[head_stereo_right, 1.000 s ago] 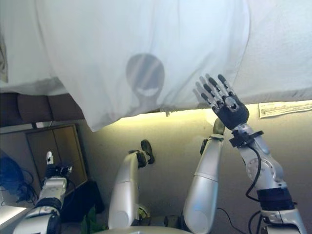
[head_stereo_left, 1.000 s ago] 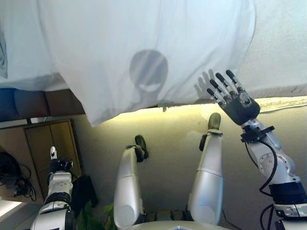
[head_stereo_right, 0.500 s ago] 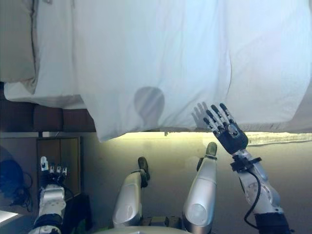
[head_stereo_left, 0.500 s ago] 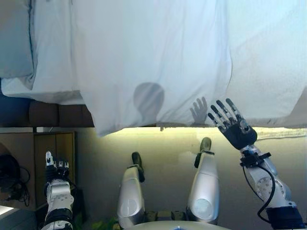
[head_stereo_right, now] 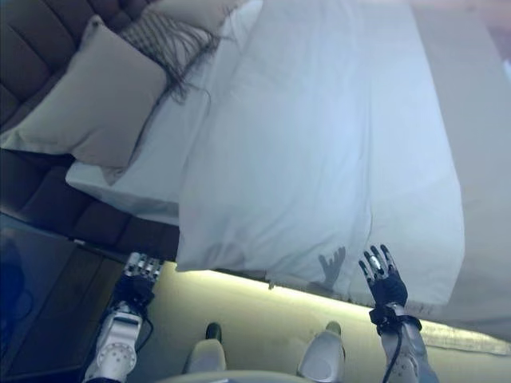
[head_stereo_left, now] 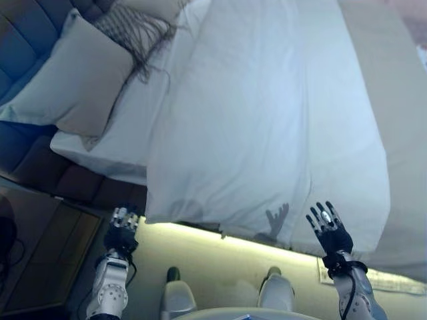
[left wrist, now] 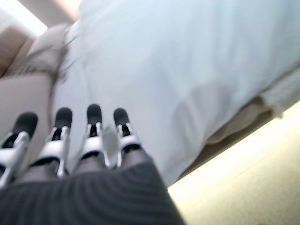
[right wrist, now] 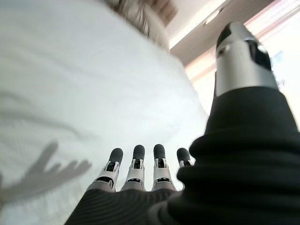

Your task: Make the bed neatly

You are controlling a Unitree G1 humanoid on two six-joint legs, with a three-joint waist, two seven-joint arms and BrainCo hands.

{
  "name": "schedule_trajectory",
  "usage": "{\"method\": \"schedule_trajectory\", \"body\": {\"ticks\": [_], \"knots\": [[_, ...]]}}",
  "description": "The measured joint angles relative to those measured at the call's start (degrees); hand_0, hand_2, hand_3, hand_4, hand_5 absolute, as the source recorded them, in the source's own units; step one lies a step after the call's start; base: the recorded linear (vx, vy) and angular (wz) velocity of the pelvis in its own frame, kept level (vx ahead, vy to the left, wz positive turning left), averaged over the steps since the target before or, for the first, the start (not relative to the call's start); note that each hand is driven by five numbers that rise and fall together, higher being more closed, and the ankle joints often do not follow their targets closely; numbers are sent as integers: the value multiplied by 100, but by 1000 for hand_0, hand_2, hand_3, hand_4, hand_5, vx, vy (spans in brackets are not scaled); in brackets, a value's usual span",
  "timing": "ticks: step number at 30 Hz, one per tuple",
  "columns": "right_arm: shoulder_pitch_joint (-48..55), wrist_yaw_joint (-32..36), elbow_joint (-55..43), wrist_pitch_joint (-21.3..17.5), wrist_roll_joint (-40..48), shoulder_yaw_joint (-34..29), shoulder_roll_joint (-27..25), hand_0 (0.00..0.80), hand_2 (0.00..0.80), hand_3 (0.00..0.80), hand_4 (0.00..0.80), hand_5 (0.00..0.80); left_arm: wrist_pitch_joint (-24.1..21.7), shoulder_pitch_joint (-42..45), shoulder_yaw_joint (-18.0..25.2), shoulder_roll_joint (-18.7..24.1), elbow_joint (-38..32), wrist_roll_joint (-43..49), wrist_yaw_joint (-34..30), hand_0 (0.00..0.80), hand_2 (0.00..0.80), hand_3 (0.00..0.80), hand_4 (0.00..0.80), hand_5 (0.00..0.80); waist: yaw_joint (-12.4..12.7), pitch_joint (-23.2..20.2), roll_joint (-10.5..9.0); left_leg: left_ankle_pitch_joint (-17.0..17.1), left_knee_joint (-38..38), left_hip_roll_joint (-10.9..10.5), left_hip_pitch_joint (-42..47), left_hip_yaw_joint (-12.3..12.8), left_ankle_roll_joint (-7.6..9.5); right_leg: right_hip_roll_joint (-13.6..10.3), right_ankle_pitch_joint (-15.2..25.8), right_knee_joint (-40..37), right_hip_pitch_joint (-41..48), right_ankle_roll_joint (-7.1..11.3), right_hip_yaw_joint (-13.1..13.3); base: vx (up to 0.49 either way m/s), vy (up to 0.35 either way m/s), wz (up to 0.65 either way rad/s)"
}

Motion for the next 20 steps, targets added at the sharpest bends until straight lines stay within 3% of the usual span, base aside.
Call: {"method": "schedule_trajectory", "body": {"ticks": [4, 9, 20], "knots": [[12, -204, 37, 1, 107, 325, 53, 0, 0, 0, 0, 0, 196, -4, -241, 12, -33, 14, 5, 0, 0, 0, 0, 0, 35, -231, -46, 144, -319, -10, 255, -14, -162, 133, 328, -779, 580, 99, -167, 11, -125, 10], [11, 29, 523, 0, 876, 904, 497, 0, 0, 0, 0, 0, 318, -19, -802, 70, -31, 452, -64, 0, 0, 0, 0, 0, 148, -555, -232, 192, -552, -18, 443, -10, -207, 229, 616, -1499, 1030, 129, -303, 2, -79, 6], [134, 194, 687, -166, 604, 944, 543, 0, 0, 0, 0, 0, 393, -20, -881, 334, -208, 397, -75, 0, 0, 0, 0, 0, 109, -564, -213, 211, -675, -47, 699, 75, -246, 222, 643, -1554, 1182, 150, -134, 5, -5, -4]]}}
